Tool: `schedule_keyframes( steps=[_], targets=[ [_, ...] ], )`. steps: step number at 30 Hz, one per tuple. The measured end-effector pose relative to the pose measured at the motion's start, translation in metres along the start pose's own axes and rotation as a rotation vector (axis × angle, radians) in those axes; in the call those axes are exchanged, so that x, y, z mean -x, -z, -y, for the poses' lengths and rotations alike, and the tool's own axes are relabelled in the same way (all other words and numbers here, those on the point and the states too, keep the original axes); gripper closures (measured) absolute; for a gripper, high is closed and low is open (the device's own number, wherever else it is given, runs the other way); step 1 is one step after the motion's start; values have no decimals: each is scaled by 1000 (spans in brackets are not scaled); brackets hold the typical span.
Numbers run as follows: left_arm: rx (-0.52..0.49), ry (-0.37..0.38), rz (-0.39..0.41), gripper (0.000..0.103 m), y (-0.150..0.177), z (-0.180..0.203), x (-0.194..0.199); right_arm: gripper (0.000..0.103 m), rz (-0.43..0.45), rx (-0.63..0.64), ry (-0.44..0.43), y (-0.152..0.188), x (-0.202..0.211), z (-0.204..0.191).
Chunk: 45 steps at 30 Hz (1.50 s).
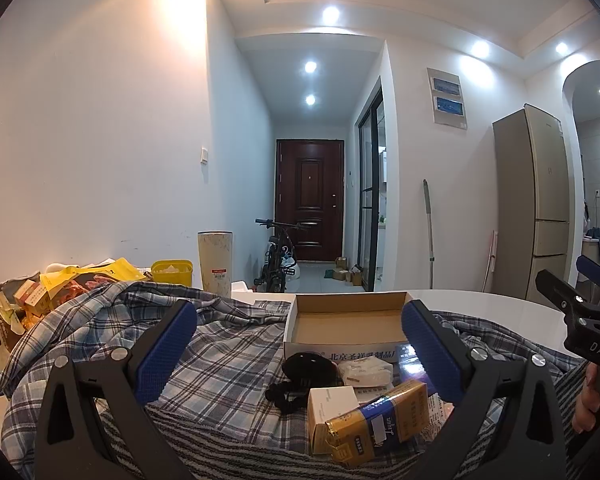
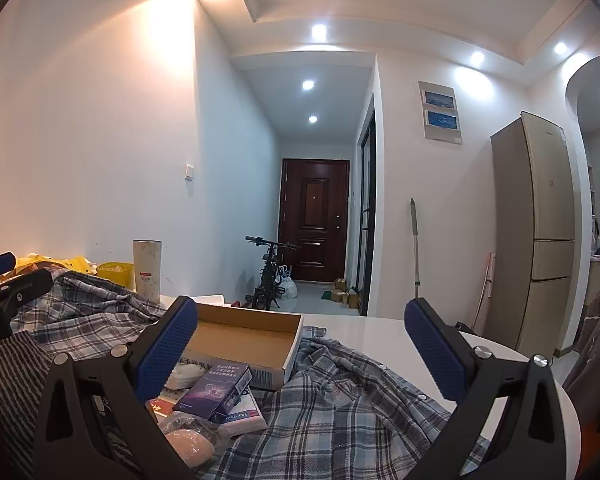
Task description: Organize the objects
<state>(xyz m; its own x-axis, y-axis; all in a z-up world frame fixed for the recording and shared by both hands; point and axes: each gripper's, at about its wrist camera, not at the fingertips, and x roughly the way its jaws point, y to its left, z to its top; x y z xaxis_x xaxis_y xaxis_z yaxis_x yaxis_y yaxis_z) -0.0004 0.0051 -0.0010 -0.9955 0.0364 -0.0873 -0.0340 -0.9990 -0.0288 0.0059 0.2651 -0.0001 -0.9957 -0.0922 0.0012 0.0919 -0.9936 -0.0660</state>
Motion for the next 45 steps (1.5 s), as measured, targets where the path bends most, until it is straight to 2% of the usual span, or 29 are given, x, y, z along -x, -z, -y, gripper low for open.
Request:
schedule_keyframes(
  steps=[30, 45],
  targets=[
    [-1, -3, -2, 0, 2, -1, 0, 0, -19, -7, 13, 4, -4, 3],
    [5, -2, -27, 0, -1, -1, -4, 0, -23, -6, 14, 4, -5, 1]
  ],
)
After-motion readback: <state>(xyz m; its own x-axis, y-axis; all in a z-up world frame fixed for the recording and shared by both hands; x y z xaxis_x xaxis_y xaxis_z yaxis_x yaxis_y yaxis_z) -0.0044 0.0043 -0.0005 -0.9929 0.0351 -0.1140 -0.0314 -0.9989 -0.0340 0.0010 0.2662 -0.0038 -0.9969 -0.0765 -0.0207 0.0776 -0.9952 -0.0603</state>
